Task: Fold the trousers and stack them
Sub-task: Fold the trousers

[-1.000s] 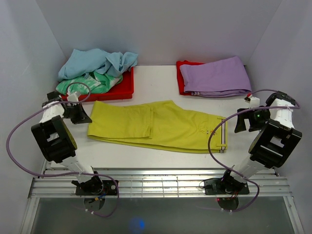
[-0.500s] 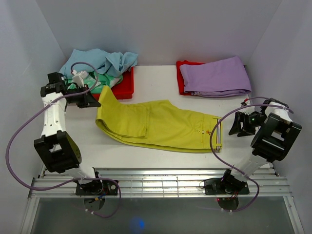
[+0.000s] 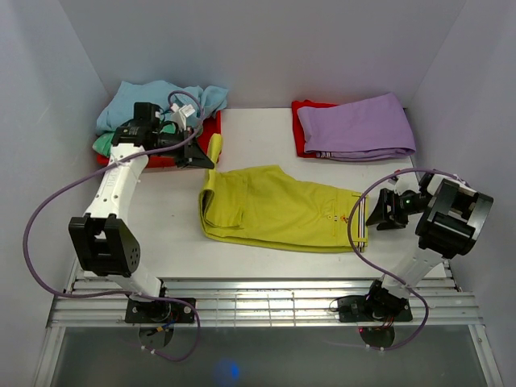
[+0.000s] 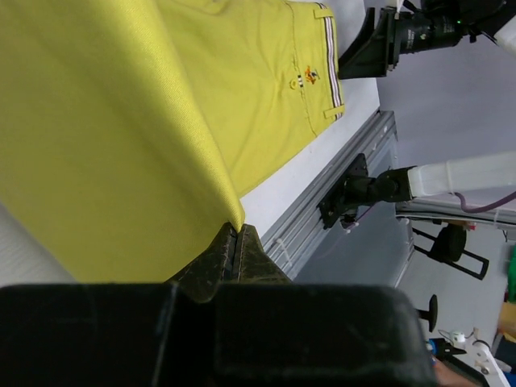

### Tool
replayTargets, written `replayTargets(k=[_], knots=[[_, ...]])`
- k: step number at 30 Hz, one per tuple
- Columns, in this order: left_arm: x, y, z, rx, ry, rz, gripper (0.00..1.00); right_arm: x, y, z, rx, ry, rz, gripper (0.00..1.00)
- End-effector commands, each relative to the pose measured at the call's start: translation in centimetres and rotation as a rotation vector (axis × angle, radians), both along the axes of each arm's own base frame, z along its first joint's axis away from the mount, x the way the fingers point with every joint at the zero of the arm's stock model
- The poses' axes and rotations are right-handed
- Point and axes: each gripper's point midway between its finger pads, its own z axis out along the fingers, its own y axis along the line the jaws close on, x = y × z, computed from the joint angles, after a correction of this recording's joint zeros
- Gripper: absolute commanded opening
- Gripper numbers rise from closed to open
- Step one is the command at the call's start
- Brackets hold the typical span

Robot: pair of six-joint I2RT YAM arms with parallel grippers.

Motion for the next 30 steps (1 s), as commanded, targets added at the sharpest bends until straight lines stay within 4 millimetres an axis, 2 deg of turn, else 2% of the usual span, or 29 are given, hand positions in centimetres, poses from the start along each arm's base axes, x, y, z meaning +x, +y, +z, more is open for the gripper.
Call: replayTargets(k=[1,6,7,10,11,13,17,20,21,23,24,30], knots=[[0.2,-2.8,3.1,-0.089,-0.05,-0.045,0.0,1.0,1.2,-0.2,0.063,-0.021,-0.013,0.62],[0.9,-5.3,4.6,-0.145,-0.061,-0.073,0.0,1.3,2.2,-0.9,0.074,-0.011,0.004,0.48],[1.3,-5.7,4.3,-0.15,-0.044,-0.075,0.0,1.3,2.4,-1.1,0.074,-0.005,0.006,0.45],[1.7,-7.3,5.2,-0.159,-0.074,-0.095,0.0,1.4,3.1,-1.3,0.075,-0.008,0.025,0.28],[2.1,-7.9,5.4,-0.169,-0.077,-0.09,0.0,1.4,3.5,-1.3,0.079,-0.006,0.034,0.19],[1.7,-9.8,5.8,-0.18,-0.075,-0.112,0.0,1.5,3.9,-1.4,0.085,-0.011,0.041,0.08],[2.1,-13.7,6.2,-0.207,-0.037,-0.107,0.0,1.7,4.4,-1.4,0.094,-0.012,0.043,0.08],[1.4,-16.6,6.2,-0.243,-0.014,-0.154,0.0,1.7,4.5,-1.4,0.1,-0.019,0.044,0.08],[1.1,-18.2,5.5,-0.245,0.013,-0.176,0.0,1.6,4.5,-1.5,0.102,-0.019,0.045,0.08],[1.1,-19.6,5.6,-0.259,0.006,-0.201,0.0,1.4,5.0,-1.6,0.106,-0.013,0.06,0.08],[1.0,-20.5,4.9,-0.258,0.023,-0.212,0.0,1.3,5.2,-1.6,0.11,-0.009,0.063,0.08],[1.4,-21.3,4.7,-0.272,0.032,-0.21,0.0,1.9,7.6,-1.9,0.129,-0.012,0.105,0.08]])
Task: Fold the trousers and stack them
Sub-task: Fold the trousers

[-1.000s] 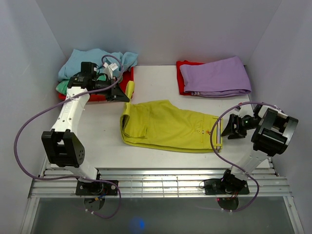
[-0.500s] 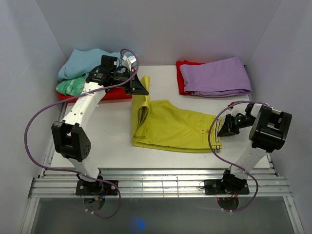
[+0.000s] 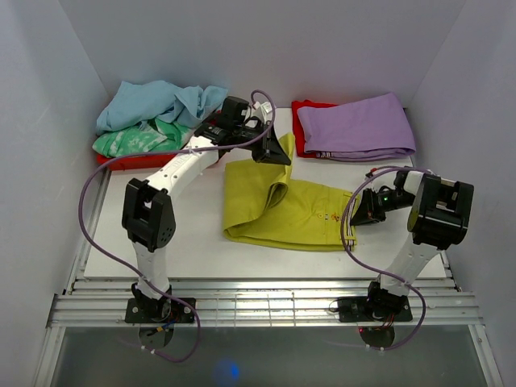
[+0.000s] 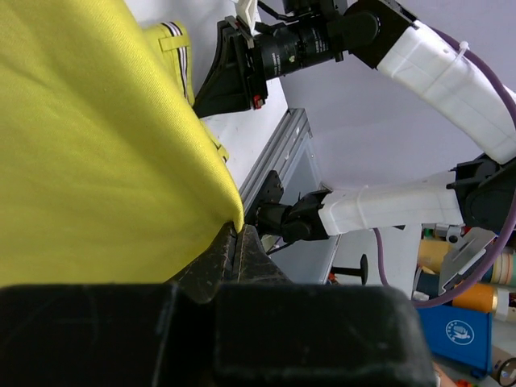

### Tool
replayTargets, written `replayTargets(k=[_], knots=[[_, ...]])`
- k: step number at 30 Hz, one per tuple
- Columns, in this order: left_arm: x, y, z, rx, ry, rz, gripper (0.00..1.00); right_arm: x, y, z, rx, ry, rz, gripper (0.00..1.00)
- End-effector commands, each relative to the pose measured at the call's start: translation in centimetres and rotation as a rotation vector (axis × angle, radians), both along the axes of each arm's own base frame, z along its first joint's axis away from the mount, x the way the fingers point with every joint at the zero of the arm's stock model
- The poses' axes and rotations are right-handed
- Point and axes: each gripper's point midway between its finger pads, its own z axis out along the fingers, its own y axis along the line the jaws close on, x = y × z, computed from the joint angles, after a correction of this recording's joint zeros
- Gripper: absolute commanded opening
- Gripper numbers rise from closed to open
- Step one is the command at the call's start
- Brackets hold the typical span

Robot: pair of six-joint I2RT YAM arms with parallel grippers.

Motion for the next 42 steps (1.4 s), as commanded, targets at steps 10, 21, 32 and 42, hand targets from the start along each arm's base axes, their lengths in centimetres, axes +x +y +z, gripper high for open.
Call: replayTargets(k=[10,21,32,42], knots=[[-2.2,1.2,3.4,-0.052,-0.05,0.017,0.0,1.6,8.5,-0.2,0.122,-0.018,0.135,0.08],[-3.9,-6.2,-1.6,0.055,0.042,0.014,0.0,1.4,9.7,0.2,0.174,-0.029,0.14,0.08],[-6.2,-11.1,-7.9,0.237,0.127,0.098,0.0,0.9,10.0,0.4,0.181,-0.049,0.127,0.08],[-7.3,-13.5,-10.9,0.289,0.153,0.105,0.0,0.6,10.0,0.2,0.174,-0.05,0.124,0.08]])
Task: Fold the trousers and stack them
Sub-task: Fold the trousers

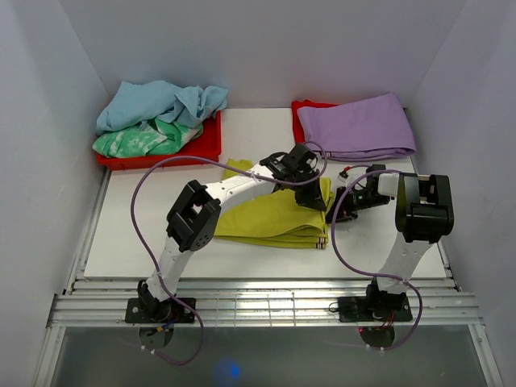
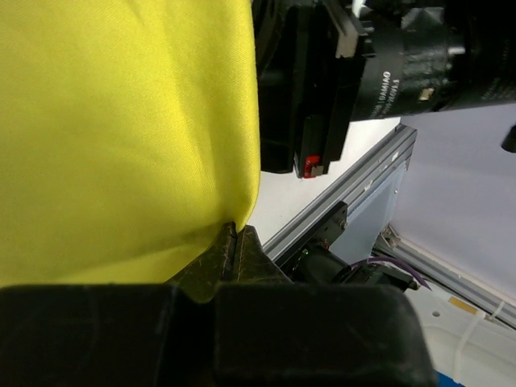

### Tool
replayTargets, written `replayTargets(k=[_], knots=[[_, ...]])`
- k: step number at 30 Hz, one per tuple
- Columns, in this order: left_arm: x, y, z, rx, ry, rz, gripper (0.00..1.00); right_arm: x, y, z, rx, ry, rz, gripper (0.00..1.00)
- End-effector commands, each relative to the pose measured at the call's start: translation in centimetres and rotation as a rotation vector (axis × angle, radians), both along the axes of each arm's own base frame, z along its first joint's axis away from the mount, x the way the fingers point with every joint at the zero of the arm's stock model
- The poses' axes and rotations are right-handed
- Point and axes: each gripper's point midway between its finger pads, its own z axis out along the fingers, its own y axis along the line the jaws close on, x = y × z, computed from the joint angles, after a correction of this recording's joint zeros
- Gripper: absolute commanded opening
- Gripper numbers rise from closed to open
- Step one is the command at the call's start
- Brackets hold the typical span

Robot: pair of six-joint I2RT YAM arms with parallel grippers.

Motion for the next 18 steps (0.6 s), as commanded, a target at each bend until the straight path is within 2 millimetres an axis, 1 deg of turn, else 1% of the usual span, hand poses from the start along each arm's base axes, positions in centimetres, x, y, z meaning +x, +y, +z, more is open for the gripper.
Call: replayTargets(k=[1,3,5,9,13,14,15,16,17,18], knots=[[-0.1,-1.9,1.9,-0.058,-0.011,0.007,0.0,0.0,0.5,0.3,0.0,-0.037,0.015,0.08],[0.1,-2.3,1.6,-0.062,-0.011,0.003,0.0,0.0,0.5,0.4,0.002,-0.04,0.016,0.08],[0.2,-2.6,0.7,-0.056,-0.004,-0.001,0.0,-0.1,0.5,0.4,0.003,-0.038,0.015,0.08],[0.4,-3.2,-0.2,-0.062,0.007,-0.01,0.0,-0.1,0.6,0.5,0.005,-0.035,0.014,0.08],[-0.2,-3.4,-1.3,-0.055,0.028,-0.023,0.0,0.0,0.5,0.5,0.0,-0.037,0.012,0.08],[-0.2,-3.4,-1.4,-0.056,0.025,-0.026,0.03,0.0,0.4,0.6,-0.007,-0.045,0.015,0.08],[-0.2,-3.4,-1.2,-0.059,0.013,-0.036,0.11,0.0,0.3,0.6,-0.014,-0.049,0.02,0.08],[-0.1,-3.2,-1.3,-0.057,0.001,-0.039,0.19,0.1,-0.2,0.6,-0.054,-0.046,0.024,0.09],[0.3,-3.0,-0.7,-0.064,-0.015,-0.04,0.33,0.3,-0.6,0.6,-0.081,-0.07,0.043,0.14],[0.6,-2.7,-0.2,-0.07,-0.035,-0.042,0.43,0.5,-1.0,0.9,-0.102,-0.081,0.048,0.15]])
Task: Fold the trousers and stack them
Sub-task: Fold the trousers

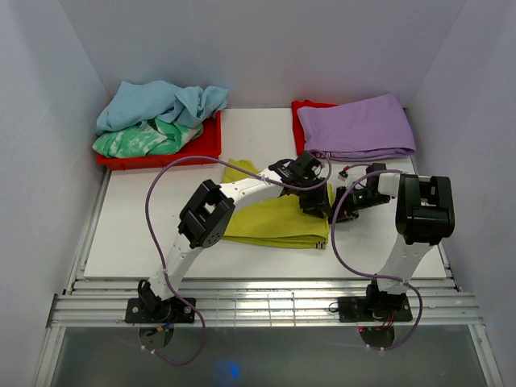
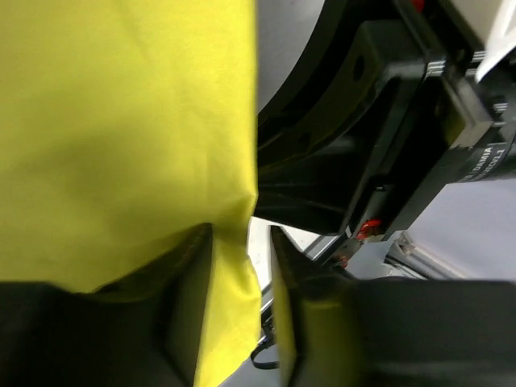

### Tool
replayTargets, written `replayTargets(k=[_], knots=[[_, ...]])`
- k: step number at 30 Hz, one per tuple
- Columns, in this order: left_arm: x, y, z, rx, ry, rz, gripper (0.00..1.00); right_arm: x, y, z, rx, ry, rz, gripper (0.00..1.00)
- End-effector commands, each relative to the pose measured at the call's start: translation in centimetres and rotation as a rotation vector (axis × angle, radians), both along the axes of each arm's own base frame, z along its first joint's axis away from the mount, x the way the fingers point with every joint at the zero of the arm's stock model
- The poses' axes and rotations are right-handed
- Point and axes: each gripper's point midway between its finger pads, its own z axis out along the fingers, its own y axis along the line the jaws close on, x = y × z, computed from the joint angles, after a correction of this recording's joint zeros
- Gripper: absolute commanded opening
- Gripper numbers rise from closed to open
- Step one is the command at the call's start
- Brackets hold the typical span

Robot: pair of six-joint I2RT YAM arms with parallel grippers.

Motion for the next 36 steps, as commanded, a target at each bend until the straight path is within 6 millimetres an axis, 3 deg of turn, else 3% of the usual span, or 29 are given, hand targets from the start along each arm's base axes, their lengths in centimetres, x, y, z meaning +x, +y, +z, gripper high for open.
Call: replayTargets(k=[1,3,4,6,7,9,10,11,12,13,14,15,16,17,18,20,21,23,24,26,31,36], knots=[[0.9,-0.6,6.1,-0.117,-0.135,-0.04,0.48,0.9,-2.0,1.2,-0.118,-0.074,0.029,0.17],[2.4,1.0,7.4,-0.118,-0.178,-0.023,0.52,1.6,-3.7,2.3,-0.171,-0.129,0.01,0.32],[3.1,2.0,9.3,-0.132,-0.228,-0.022,0.55,2.5,-5.1,3.1,-0.199,-0.164,-0.014,0.36],[4.7,4.7,10.0,-0.11,-0.268,0.001,0.67,2.8,-6.9,4.9,-0.271,-0.211,-0.012,0.43],[5.2,6.1,12.4,-0.122,-0.352,-0.01,0.71,3.2,-7.8,5.7,-0.293,-0.252,-0.004,0.46],[6.8,9.3,13.4,-0.108,-0.407,0.013,0.82,3.8,-8.2,9.0,-0.315,-0.336,0.017,0.56],[7.1,10.9,15.9,-0.123,-0.498,-0.013,0.91,3.9,-8.0,10.3,-0.305,-0.377,0.04,0.62],[7.8,12.9,16.0,-0.125,-0.511,-0.016,0.94,4.5,-7.6,12.7,-0.289,-0.444,0.046,0.74],[7.8,14.1,16.7,-0.144,-0.538,-0.042,0.96,3.9,-6.1,13.8,-0.238,-0.453,0.078,0.78],[7.8,15.2,17.4,-0.173,-0.567,-0.062,0.98,3.8,-5.3,14.6,-0.225,-0.475,0.106,0.8],[6.4,17.6,18.0,-0.252,-0.568,-0.136,0.98,3.6,-4.4,15.5,-0.213,-0.496,0.133,0.83],[5.8,18.7,18.2,-0.295,-0.559,-0.162,0.98,3.0,-3.2,15.7,-0.186,-0.49,0.164,0.85],[5.3,20.7,19.5,-0.369,-0.567,-0.182,0.98,2.2,-1.2,15.7,-0.156,-0.488,0.218,0.89],[5.1,21.8,18.9,-0.382,-0.543,-0.173,0.98,1.2,0.3,15.3,-0.107,-0.463,0.253,0.9],[4.2,22.9,16.8,-0.389,-0.472,-0.165,0.96,0.0,2.4,14.9,-0.072,-0.45,0.32,0.9],[3.4,24.7,16.0,-0.448,-0.415,-0.161,0.86,-1.6,4.1,13.3,-0.03,-0.393,0.386,0.91],[2.4,25.2,14.1,-0.457,-0.348,-0.154,0.85,-3.3,5.3,12.3,-0.006,-0.343,0.44,0.91],[1.9,25.9,12.6,-0.469,-0.311,-0.141,0.78,-4.7,5.8,10.0,-0.005,-0.266,0.499,0.89],[0.7,26.2,10.8,-0.477,-0.248,-0.131,0.77,-5.9,6.0,8.9,-0.002,-0.217,0.525,0.89],[0.2,26.1,9.3,-0.491,-0.227,-0.129,0.73,-7.0,5.4,6.6,-0.025,-0.128,0.55,0.87],[-1.1,26.6,2.2,-0.449,-0.048,-0.058,0.71,-8.5,3.5,1.8,-0.126,-0.005,0.581,0.84],[-0.7,27.5,-1.6,-0.389,0.007,0.022,0.71,-8.0,0.6,-1.6,-0.308,0.027,0.594,0.83]])
